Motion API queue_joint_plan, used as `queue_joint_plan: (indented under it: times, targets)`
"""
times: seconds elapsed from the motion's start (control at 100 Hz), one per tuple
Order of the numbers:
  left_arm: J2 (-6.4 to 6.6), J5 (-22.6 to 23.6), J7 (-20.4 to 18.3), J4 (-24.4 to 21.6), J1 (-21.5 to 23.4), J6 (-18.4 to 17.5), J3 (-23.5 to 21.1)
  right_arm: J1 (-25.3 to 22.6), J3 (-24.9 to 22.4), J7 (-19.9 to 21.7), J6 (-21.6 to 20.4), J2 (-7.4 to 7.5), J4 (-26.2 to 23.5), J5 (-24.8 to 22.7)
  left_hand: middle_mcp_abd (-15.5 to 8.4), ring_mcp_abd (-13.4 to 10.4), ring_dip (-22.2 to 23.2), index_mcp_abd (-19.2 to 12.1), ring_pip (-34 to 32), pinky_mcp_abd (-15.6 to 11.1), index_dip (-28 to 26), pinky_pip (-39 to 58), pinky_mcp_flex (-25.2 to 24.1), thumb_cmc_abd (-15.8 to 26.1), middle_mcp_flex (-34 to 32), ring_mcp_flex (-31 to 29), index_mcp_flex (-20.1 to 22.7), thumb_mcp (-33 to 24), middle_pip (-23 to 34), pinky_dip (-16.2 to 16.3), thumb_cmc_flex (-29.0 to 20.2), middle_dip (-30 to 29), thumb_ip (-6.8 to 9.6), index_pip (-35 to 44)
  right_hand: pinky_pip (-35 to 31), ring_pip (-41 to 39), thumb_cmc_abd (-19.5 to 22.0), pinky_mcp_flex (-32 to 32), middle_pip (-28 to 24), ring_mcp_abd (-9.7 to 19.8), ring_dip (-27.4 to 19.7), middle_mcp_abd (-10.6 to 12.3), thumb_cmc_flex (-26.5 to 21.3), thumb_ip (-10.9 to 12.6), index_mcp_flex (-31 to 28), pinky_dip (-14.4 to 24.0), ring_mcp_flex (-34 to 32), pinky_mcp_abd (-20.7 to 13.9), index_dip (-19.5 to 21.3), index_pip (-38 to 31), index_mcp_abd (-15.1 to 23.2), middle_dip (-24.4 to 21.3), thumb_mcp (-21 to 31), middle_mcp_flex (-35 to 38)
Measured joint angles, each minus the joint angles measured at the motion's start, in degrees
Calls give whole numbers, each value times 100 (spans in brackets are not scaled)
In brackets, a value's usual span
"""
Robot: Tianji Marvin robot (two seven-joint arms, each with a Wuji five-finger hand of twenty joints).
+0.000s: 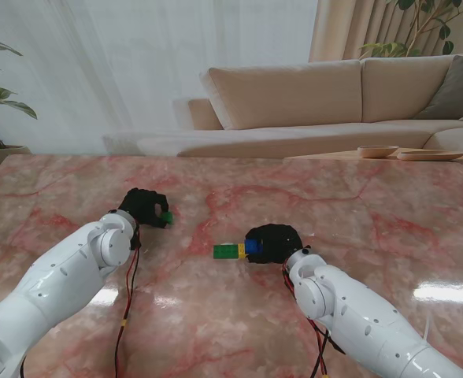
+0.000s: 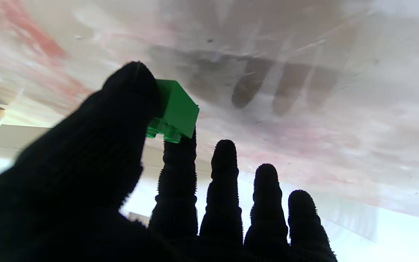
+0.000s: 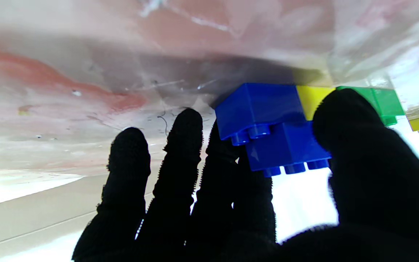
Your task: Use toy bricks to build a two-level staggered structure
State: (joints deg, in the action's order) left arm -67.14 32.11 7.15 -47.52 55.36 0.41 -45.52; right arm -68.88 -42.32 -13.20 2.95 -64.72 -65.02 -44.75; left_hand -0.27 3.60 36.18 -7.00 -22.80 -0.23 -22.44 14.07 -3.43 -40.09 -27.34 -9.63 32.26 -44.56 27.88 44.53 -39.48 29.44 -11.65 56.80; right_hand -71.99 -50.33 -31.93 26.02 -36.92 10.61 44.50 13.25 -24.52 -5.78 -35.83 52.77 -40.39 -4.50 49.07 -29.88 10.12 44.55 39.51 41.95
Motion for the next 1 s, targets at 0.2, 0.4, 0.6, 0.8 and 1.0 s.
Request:
queue_joint_plan:
  times: [0.2, 0.4, 0.6, 0.8, 1.0]
  targets:
    - [107, 207, -20, -1029, 495, 218, -319, 8, 12, -55, 7, -16, 34, 0, 4, 5, 3, 0, 7, 66, 111, 177, 5, -57, -168, -159, 81, 6, 48, 15, 3, 0, -4, -7, 0, -3, 0, 13, -44, 0, 20, 0, 0, 0, -12, 0, -1, 0, 0, 0, 1, 1, 0, 12]
    - [116, 248, 7, -1729, 787, 305, -370, 11, 21, -103, -8, -22, 60, 0, 9, 63, 7, 6, 8, 157, 160, 310, 23, -118, -346, -281, 207, 9, -45, -60, 7, 0, -59, -77, 0, -19, 0, 17, -60, 1, 23, 1, 0, 0, -16, 0, -4, 0, 0, 0, 2, 2, 3, 18]
    - [56, 149, 186, -2049, 873, 356, -139, 23, 29, -184, -80, -30, 117, -7, 23, 70, -3, 6, 8, 172, 163, 442, 65, -119, -450, -425, 289, 55, -118, -171, 69, 0, -86, -135, 0, -22, 0, 28, -59, 2, 24, 3, -7, 0, -57, 0, -26, 0, 0, 0, 3, 2, 249, 65]
    - [-89, -21, 359, -2031, 820, 232, 249, 19, 22, -212, -84, -39, 132, -5, 25, 84, -5, 10, 12, 184, 163, 661, 69, -120, -460, -569, 355, 55, -148, -462, 118, 0, -87, -210, -1, -30, -19, 30, -59, 6, 24, 3, -7, 0, -64, 0, -32, 0, 0, 0, 5, 2, 413, 72]
    - [-231, -112, 515, -1892, 711, -12, 587, 7, 11, -224, -91, -42, 134, 0, 25, 86, -5, 10, 12, 185, 159, 709, 69, -120, -461, -569, 356, 55, -150, -519, 118, 0, -87, -212, -1, -45, -53, 29, -54, 10, 25, 3, -7, 0, -64, 0, -18, 0, 0, 0, 5, 2, 524, 72]
